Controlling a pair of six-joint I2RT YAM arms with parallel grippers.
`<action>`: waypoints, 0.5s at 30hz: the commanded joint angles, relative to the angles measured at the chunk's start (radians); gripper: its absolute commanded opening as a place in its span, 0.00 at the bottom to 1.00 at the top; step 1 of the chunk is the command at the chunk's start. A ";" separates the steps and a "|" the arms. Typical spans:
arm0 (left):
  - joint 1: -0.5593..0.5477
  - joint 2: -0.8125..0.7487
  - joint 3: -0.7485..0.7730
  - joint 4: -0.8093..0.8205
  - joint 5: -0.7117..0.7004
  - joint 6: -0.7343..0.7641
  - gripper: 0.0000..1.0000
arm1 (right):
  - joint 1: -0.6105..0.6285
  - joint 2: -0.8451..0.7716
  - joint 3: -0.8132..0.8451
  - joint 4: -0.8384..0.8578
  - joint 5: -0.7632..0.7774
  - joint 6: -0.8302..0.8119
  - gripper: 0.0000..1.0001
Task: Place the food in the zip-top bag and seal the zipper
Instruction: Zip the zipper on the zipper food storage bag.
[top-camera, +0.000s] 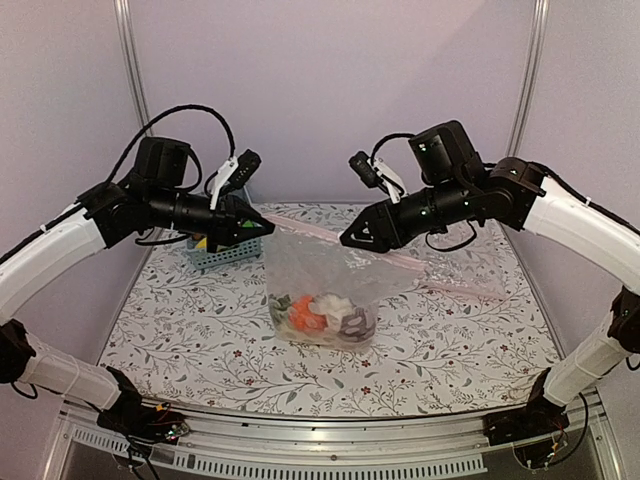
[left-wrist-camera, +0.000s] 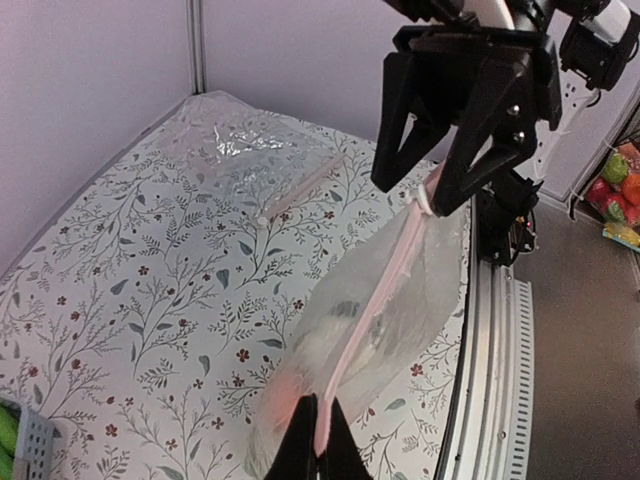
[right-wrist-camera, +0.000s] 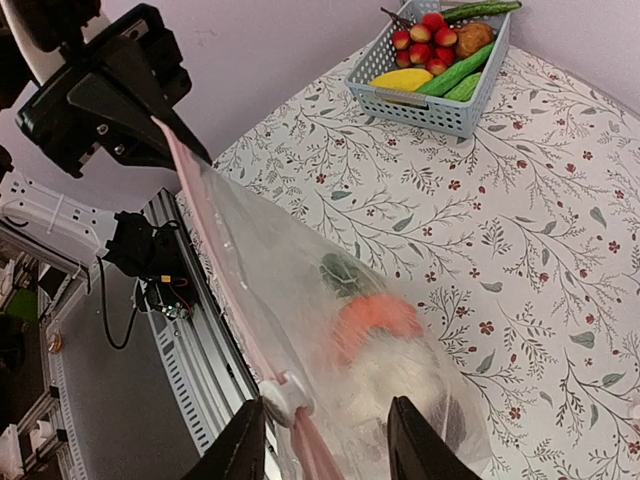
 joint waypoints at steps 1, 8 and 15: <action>0.009 -0.022 -0.013 0.034 0.058 0.028 0.00 | -0.027 0.018 0.035 -0.003 -0.114 0.020 0.47; 0.003 -0.018 -0.013 0.032 0.065 0.029 0.00 | -0.034 0.048 0.074 -0.016 -0.210 -0.002 0.50; -0.002 -0.019 -0.016 0.029 0.058 0.040 0.00 | -0.045 0.086 0.094 -0.024 -0.247 -0.007 0.41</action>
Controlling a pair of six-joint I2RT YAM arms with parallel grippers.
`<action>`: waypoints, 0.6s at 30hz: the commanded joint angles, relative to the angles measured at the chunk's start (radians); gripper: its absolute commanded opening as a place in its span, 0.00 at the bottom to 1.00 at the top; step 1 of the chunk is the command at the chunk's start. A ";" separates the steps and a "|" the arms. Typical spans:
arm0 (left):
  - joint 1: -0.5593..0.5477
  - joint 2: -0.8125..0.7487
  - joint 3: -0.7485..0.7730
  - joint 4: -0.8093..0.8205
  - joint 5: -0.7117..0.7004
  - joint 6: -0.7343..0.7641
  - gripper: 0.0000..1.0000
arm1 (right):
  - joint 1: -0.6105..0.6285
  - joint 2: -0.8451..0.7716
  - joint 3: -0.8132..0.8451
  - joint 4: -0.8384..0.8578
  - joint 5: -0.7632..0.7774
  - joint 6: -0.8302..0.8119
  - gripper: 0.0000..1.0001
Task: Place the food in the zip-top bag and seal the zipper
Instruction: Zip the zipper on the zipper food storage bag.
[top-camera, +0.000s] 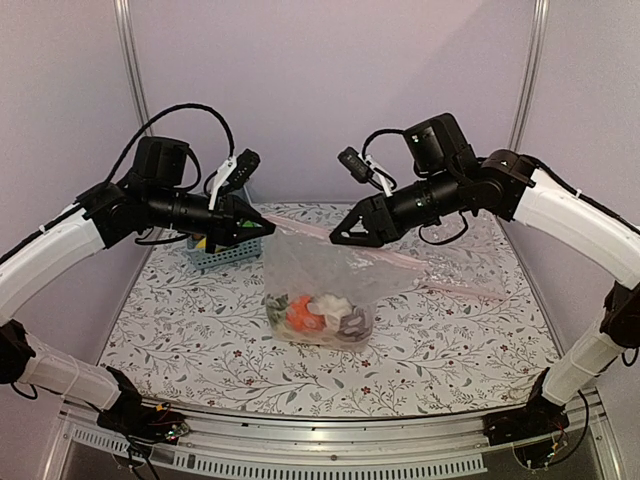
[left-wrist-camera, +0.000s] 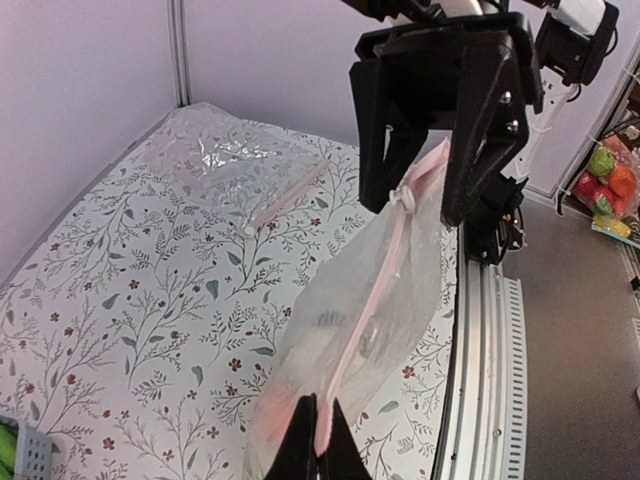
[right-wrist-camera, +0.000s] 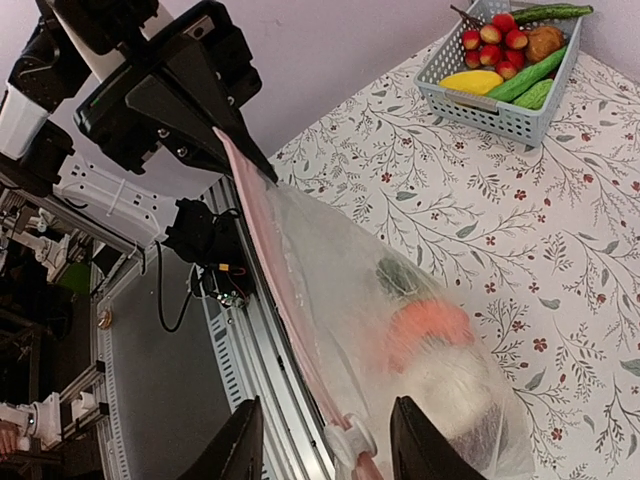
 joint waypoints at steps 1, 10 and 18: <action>-0.001 -0.011 -0.015 0.019 0.008 0.018 0.00 | -0.012 0.034 0.029 -0.019 -0.056 -0.006 0.38; -0.002 -0.011 -0.014 0.014 -0.014 0.024 0.00 | -0.012 0.019 0.030 -0.019 -0.096 -0.013 0.19; -0.003 -0.011 -0.012 0.007 -0.024 0.027 0.00 | -0.012 0.015 0.027 -0.018 -0.109 -0.008 0.04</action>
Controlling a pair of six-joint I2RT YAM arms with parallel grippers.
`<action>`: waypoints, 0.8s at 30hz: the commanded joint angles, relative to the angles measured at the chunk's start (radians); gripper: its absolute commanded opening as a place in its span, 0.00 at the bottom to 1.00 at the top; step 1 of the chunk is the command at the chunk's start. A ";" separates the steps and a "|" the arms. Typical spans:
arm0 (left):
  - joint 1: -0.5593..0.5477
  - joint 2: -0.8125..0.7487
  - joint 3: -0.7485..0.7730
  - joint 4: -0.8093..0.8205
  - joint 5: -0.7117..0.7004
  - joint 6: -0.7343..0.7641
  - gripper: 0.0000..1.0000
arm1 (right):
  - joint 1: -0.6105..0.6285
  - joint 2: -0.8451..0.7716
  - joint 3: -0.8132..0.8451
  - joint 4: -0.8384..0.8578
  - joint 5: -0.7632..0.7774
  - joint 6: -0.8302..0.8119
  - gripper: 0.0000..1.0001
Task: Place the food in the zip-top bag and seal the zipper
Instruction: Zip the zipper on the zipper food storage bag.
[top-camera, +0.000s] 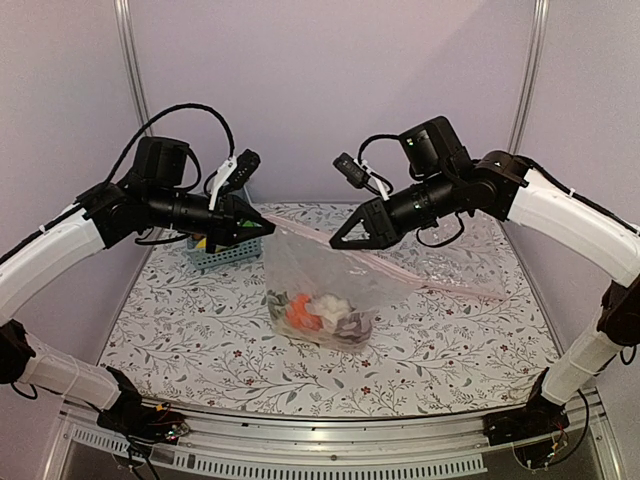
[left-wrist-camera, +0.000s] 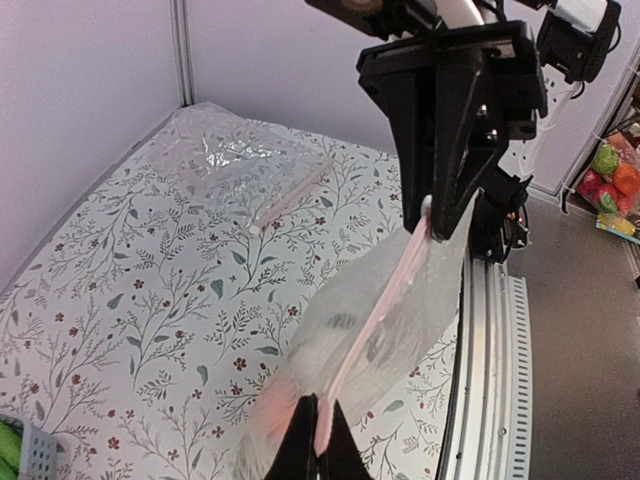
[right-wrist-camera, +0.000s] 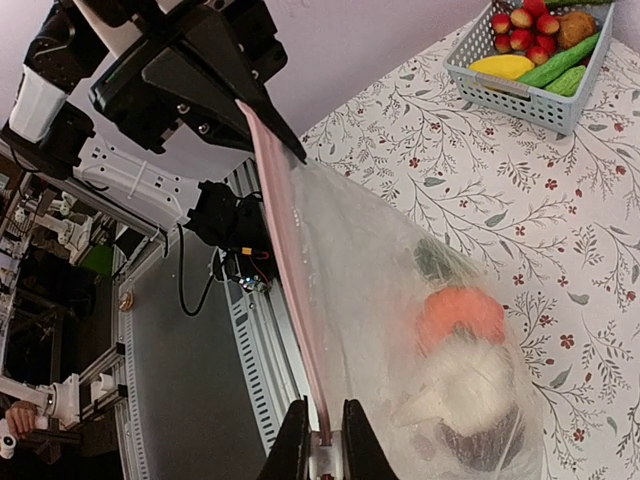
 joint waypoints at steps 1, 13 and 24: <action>-0.002 -0.011 -0.011 0.006 -0.013 0.019 0.00 | -0.004 -0.012 0.024 -0.012 -0.016 -0.001 0.01; -0.062 0.035 0.102 -0.023 0.072 0.000 0.99 | -0.001 -0.021 0.062 -0.123 -0.058 -0.132 0.00; -0.212 0.184 0.256 -0.174 0.030 0.083 0.82 | 0.013 -0.048 0.057 -0.200 -0.029 -0.199 0.00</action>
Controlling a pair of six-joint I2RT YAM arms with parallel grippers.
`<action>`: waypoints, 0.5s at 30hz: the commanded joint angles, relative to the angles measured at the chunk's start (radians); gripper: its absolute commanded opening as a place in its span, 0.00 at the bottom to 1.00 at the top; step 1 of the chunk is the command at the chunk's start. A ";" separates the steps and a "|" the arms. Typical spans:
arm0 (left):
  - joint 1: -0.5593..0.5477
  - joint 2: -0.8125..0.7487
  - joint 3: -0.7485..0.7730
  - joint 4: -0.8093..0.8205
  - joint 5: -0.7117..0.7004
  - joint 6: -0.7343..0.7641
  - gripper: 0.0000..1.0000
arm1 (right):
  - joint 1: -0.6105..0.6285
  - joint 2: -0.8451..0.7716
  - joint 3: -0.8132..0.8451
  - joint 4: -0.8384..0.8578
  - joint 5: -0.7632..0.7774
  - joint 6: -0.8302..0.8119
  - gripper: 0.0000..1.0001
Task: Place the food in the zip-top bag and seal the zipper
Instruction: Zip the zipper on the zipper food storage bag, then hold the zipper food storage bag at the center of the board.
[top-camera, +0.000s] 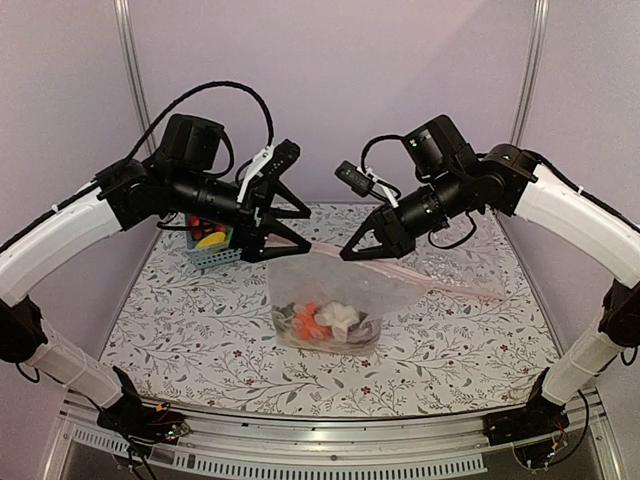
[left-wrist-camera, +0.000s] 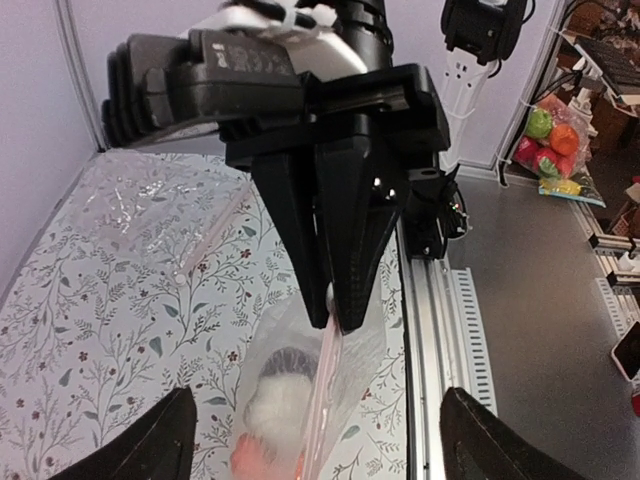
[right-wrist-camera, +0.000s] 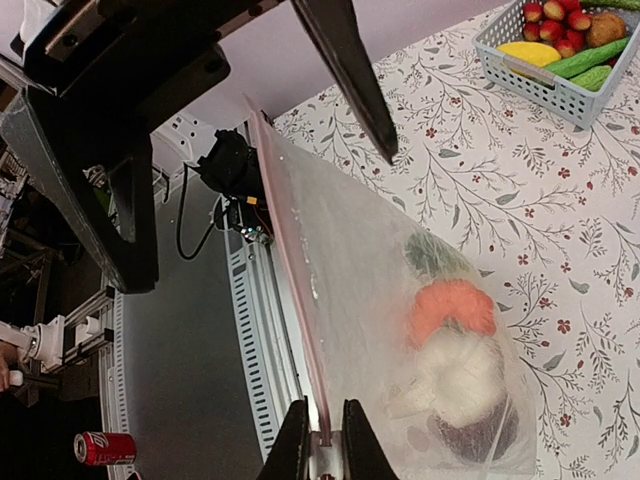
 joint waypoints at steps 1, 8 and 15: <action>-0.049 0.062 0.038 -0.091 -0.001 0.036 0.75 | 0.008 -0.039 0.012 -0.046 0.007 -0.032 0.00; -0.066 0.108 0.062 -0.113 0.009 0.039 0.43 | 0.013 -0.047 0.003 -0.045 0.016 -0.065 0.00; -0.068 0.108 0.033 -0.055 0.044 0.005 0.24 | 0.017 -0.038 -0.008 -0.047 0.028 -0.070 0.00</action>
